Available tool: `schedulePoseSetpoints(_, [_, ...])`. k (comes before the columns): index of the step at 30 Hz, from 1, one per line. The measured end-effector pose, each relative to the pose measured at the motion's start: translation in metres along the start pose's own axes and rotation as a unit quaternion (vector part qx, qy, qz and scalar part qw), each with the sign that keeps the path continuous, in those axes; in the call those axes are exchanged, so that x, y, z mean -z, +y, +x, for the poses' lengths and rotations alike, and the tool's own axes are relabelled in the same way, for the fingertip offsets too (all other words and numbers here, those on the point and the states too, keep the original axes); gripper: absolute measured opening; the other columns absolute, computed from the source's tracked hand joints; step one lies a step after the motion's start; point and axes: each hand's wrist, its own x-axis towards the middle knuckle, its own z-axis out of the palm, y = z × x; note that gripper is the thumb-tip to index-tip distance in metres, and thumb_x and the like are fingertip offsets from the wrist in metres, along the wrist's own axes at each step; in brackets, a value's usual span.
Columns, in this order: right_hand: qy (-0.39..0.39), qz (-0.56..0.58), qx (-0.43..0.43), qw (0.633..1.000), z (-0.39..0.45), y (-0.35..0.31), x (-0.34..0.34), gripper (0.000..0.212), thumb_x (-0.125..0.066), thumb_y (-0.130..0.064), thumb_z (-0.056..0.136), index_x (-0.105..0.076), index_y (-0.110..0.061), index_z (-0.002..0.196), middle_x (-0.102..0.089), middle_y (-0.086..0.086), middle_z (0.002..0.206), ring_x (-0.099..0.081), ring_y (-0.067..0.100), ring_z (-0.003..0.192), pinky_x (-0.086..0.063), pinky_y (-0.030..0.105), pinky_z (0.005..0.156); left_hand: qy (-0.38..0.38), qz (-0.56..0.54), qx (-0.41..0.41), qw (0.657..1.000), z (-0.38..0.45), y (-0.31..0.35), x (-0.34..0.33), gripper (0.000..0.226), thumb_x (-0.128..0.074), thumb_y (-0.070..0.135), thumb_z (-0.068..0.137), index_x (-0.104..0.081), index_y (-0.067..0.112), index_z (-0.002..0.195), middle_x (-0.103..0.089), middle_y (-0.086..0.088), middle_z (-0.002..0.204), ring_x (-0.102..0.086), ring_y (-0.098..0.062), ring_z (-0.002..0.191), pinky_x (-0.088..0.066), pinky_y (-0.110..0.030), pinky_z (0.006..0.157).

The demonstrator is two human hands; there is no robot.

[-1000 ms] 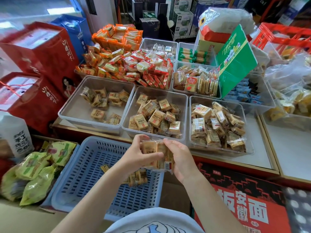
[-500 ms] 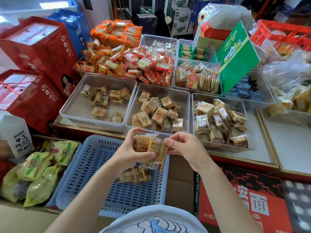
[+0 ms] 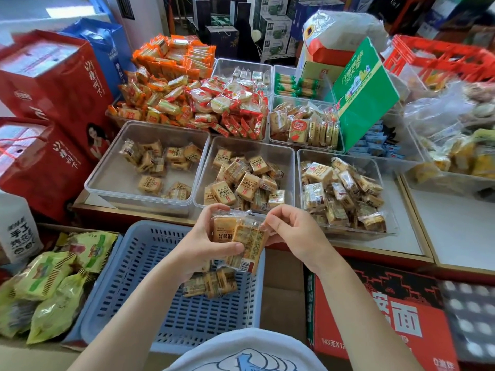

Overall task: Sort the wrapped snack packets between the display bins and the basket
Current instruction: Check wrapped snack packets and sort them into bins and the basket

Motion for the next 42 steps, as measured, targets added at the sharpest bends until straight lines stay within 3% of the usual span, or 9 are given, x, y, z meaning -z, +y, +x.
schedulePoseSetpoints(7, [0.063,0.106,-0.007,0.992,0.0,0.002,-0.002,0.014,-0.066,-0.015,0.097,-0.067,-0.001,0.096,-0.074,0.014,0.083,-0.073,0.03,0.079,-0.064,0.041,0.076,0.019,-0.041,-0.001,0.999,0.005,-0.002,-0.01,0.093,-0.095,0.03,0.049,-0.047,0.031,0.128,-0.071,-0.016,0.117,-0.073,-0.028,0.103,-0.06,-0.039,0.078])
schedulePoseSetpoints(11, [-0.037,0.112,-0.086,0.989,-0.004,0.008,-0.001,0.059,-0.074,-0.046,0.079,-0.061,-0.006,0.119,-0.074,0.015,0.11,-0.073,0.032,0.1,-0.061,0.047,0.087,0.064,-0.058,-0.004,0.996,0.007,-0.002,-0.018,0.096,-0.095,0.037,0.047,-0.047,0.026,0.129,-0.07,-0.013,0.12,-0.073,-0.025,0.104,-0.059,-0.034,0.076])
schedulePoseSetpoints(15, [-0.051,0.096,-0.071,0.992,-0.007,0.016,-0.003,0.037,-0.075,-0.028,0.091,-0.066,-0.006,0.119,-0.072,0.018,0.114,-0.07,0.036,0.104,-0.059,0.05,0.091,0.079,-0.069,-0.002,0.995,0.01,0.003,-0.024,0.108,-0.1,0.053,0.04,-0.048,0.023,0.129,-0.072,-0.01,0.118,-0.073,-0.022,0.102,-0.06,-0.035,0.075])
schedulePoseSetpoints(19, [-0.029,0.238,-0.075,0.968,-0.002,0.015,0.005,0.06,-0.078,-0.024,0.082,-0.051,-0.001,0.131,-0.059,0.035,0.126,-0.067,0.043,0.106,-0.055,0.054,0.094,0.085,-0.106,0.025,0.99,0.01,0.006,-0.025,0.07,-0.085,0.03,0.068,-0.049,0.019,0.126,-0.067,-0.016,0.126,-0.073,-0.032,0.104,-0.063,-0.049,0.075])
schedulePoseSetpoints(22, [0.041,0.177,-0.084,0.98,-0.001,0.012,0.005,0.074,-0.081,-0.048,0.069,-0.051,-0.005,0.122,-0.057,0.035,0.118,-0.062,0.034,0.095,-0.053,0.044,0.081,0.064,-0.123,0.038,0.99,0.009,0.01,-0.028,0.063,-0.077,0.025,0.073,-0.048,0.018,0.128,-0.066,-0.014,0.125,-0.074,-0.034,0.101,-0.064,-0.045,0.063])
schedulePoseSetpoints(25, [0.035,0.112,-0.078,0.99,-0.005,0.008,-0.005,0.072,-0.066,-0.07,0.082,-0.048,-0.009,0.114,-0.055,0.012,0.1,-0.056,0.019,0.088,-0.048,0.036,0.08,0.043,-0.125,0.038,0.99,0.009,0.011,-0.035,0.069,-0.086,0.031,0.075,-0.046,0.02,0.13,-0.067,-0.013,0.126,-0.073,-0.034,0.105,-0.064,-0.048,0.07])
schedulePoseSetpoints(30, [-0.004,0.082,-0.058,0.995,-0.005,0.006,-0.01,0.009,-0.049,-0.017,0.105,-0.054,-0.014,0.112,-0.066,0.016,0.108,-0.066,0.022,0.091,-0.057,0.036,0.081,0.07,-0.118,0.017,0.99,0.011,0.014,-0.037,0.07,-0.084,0.032,0.073,-0.046,0.021,0.131,-0.07,-0.012,0.123,-0.073,-0.031,0.104,-0.062,-0.045,0.078])
schedulePoseSetpoints(37, [-0.09,0.068,-0.098,0.989,-0.008,0.005,0.002,0.027,-0.061,-0.028,0.102,-0.062,-0.02,0.127,-0.076,0.0,0.101,-0.07,0.018,0.082,-0.052,0.031,0.073,0.083,-0.131,-0.013,0.988,0.01,0.013,-0.032,0.064,-0.079,0.028,0.076,-0.049,0.017,0.131,-0.071,-0.013,0.122,-0.073,-0.03,0.104,-0.061,-0.039,0.072])
schedulePoseSetpoints(42, [-0.003,0.052,-0.008,0.999,-0.005,0.002,-0.001,0.03,-0.073,-0.014,0.093,-0.069,-0.013,0.122,-0.076,0.005,0.101,-0.065,0.002,0.071,-0.052,0.018,0.065,0.066,-0.088,0.027,0.994,0.012,0.012,-0.035,0.089,-0.094,0.044,0.059,-0.046,0.024,0.131,-0.071,-0.009,0.121,-0.074,-0.029,0.105,-0.061,-0.049,0.086])
